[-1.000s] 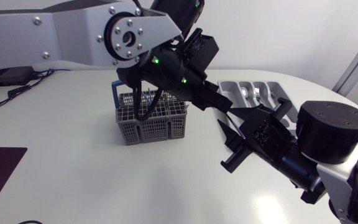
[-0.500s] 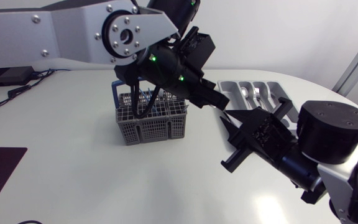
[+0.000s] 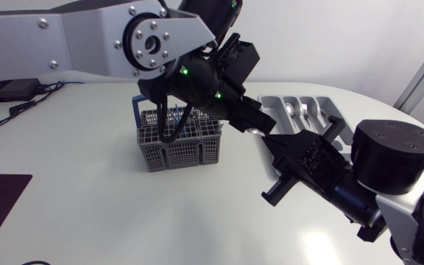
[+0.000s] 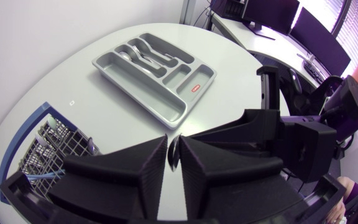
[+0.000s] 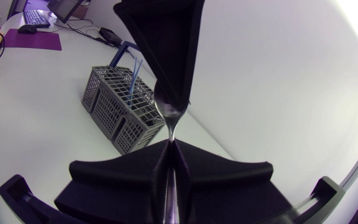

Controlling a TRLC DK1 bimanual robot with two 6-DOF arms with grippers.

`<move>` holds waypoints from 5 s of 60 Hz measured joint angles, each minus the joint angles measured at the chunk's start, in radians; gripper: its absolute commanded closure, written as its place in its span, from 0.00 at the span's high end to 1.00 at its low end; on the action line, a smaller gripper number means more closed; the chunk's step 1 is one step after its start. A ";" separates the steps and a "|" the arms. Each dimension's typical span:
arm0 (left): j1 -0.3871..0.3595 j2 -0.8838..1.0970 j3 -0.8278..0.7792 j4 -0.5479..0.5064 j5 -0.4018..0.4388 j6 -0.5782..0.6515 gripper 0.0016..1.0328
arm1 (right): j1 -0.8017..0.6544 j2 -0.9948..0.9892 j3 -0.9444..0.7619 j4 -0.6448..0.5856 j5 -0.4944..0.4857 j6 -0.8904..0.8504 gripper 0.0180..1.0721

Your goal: Unload the cutlery basket into the drawer organizer.

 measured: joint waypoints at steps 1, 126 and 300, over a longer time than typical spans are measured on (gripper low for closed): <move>0.000 0.000 0.000 0.002 0.000 0.000 0.33 | 0.000 0.000 0.000 -0.002 -0.002 0.000 0.06; -0.018 0.202 0.018 0.132 -0.658 0.342 0.75 | -1.032 0.895 0.719 -0.934 -0.607 -1.189 0.06; -0.096 0.504 0.298 -0.143 -0.998 0.079 0.03 | -1.083 0.518 0.363 -0.845 -0.743 -1.136 0.95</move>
